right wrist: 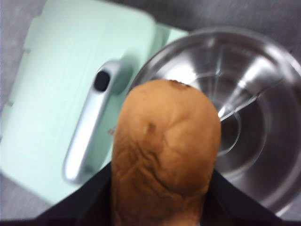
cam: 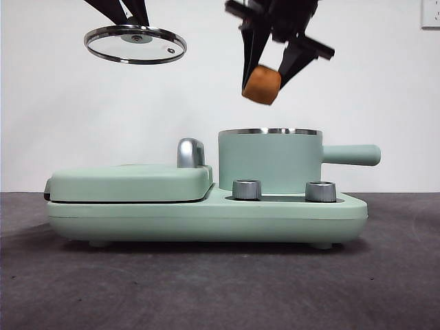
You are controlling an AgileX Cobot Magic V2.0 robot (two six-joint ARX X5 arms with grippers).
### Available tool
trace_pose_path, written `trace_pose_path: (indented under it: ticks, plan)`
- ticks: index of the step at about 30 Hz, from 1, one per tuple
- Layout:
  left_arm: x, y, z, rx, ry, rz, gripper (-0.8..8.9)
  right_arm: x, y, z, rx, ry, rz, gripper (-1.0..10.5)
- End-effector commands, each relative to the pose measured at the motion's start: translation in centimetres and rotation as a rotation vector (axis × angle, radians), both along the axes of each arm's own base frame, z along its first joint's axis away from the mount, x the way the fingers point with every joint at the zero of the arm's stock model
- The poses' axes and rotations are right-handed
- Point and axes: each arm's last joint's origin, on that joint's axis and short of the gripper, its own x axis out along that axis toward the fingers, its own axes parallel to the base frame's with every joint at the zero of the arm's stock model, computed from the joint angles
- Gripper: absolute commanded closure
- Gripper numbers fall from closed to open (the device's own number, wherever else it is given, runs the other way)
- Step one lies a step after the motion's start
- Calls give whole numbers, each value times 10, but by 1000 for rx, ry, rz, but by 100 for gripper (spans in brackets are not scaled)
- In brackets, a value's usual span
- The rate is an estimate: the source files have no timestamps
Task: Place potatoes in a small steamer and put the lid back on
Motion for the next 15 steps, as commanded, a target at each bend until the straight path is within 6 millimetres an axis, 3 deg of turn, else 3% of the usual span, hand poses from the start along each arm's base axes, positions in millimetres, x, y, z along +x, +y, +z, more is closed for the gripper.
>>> trace_pose_path:
  ticks: [1, 7, 15]
  plan:
    - [0, -2, 9, -35, -42, -3, 799, 20, 0, -21, -20, 30, -4, 861]
    - [1, -2, 7, -36, -37, -5, 799, 37, -6, -53, -62, 129, -32, 831]
    - [3, -3, 4, -34, -29, -6, 799, 42, -5, -71, -91, 187, -26, 777]
